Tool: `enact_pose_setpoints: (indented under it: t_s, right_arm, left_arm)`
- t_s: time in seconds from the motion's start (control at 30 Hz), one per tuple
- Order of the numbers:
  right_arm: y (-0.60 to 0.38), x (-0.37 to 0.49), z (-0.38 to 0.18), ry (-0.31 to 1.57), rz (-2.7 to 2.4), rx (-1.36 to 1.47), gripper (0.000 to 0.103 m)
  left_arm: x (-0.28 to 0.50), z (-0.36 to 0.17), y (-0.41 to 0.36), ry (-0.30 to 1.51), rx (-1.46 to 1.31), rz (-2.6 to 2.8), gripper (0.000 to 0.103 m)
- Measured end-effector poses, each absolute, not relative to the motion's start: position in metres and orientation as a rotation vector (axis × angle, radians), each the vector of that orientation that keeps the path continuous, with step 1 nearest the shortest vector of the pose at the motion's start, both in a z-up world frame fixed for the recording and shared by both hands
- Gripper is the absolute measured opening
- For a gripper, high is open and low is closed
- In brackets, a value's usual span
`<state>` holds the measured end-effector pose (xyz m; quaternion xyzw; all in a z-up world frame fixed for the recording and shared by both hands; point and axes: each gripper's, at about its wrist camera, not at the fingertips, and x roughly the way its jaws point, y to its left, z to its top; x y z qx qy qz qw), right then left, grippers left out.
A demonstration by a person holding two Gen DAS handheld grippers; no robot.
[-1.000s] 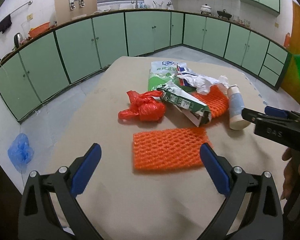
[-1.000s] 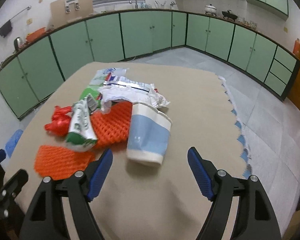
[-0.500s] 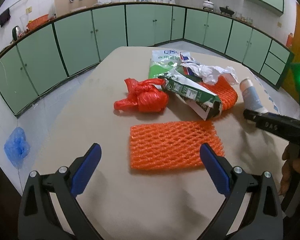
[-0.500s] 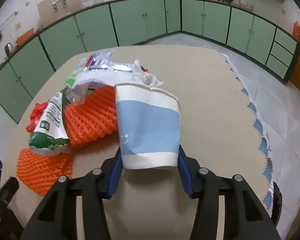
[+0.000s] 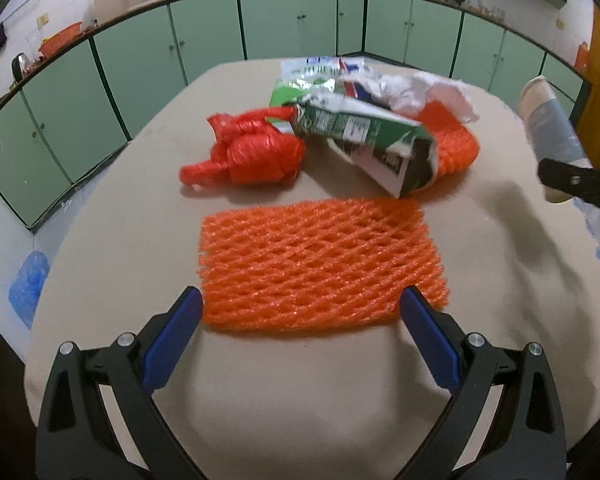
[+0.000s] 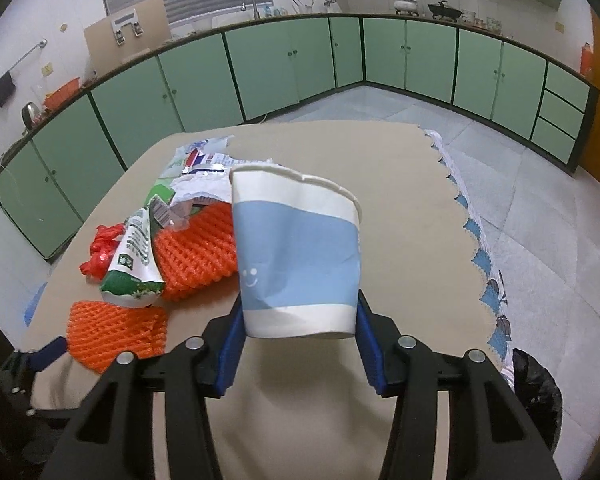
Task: Collect trash
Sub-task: 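Grasp the paper cup with the right tool while the left tool grasps the orange foam net, then carry the cup and foam net to the black bin and open the right tool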
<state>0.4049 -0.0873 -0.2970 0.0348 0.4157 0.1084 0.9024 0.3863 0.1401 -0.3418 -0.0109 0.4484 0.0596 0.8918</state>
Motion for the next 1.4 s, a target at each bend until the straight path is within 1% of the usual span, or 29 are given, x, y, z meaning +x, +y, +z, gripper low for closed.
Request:
enact_pose_setpoints:
  t_s: [0.03,0.07,0.1,0.13,0.17,0.23,0.37,0.53,0.93,1.13,1.4]
  right_arm:
    - [-0.088,0.407,-0.297,0.859,0.228,0.075,0.050]
    - [-0.087,0.410,-0.297,0.859,0.232,0.076,0.050]
    - [-0.088,0.409,-0.298,0.856,0.235,0.076,0.050]
    - [-0.088,0.412,-0.298,0.856,0.237,0.078,0.050]
    - [-0.088,0.411,-0.297,0.856,0.240,0.081,0.050]
    - [-0.090,0.410,-0.296,0.853,0.245,0.085,0.050]
    - [-0.093,0.405,-0.291,0.842,0.250,0.082,0.050]
    - [-0.097,0.396,-0.282,0.830,0.250,0.087,0.050]
    - [-0.118,0.350,-0.238,0.774,0.269,0.108,0.050]
    - [-0.139,0.320,-0.222,0.757,0.259,0.107,0.050]
    - [-0.182,0.281,-0.208,0.745,0.200,0.124,0.050]
  left_arm:
    - [0.388,-0.344,0.141,0.929,-0.026,0.119,0.094]
    - [0.388,-0.343,0.142,0.920,-0.032,0.114,0.081]
    - [0.388,-0.343,0.143,0.915,-0.043,0.097,0.071]
    - [0.388,-0.341,0.142,0.911,-0.067,0.061,0.050]
    - [0.387,-0.338,0.139,0.906,-0.073,0.033,0.022]
    - [0.385,-0.336,0.131,0.890,-0.042,0.025,0.016]
    - [0.377,-0.329,0.129,0.871,-0.049,0.004,0.013]
    - [0.359,-0.306,0.135,0.830,-0.081,-0.002,0.013]
    - [0.317,-0.257,0.115,0.768,-0.073,-0.001,0.013]
    - [0.295,-0.233,0.096,0.726,-0.059,-0.038,0.013]
    - [0.280,-0.212,0.048,0.689,-0.021,-0.132,0.013]
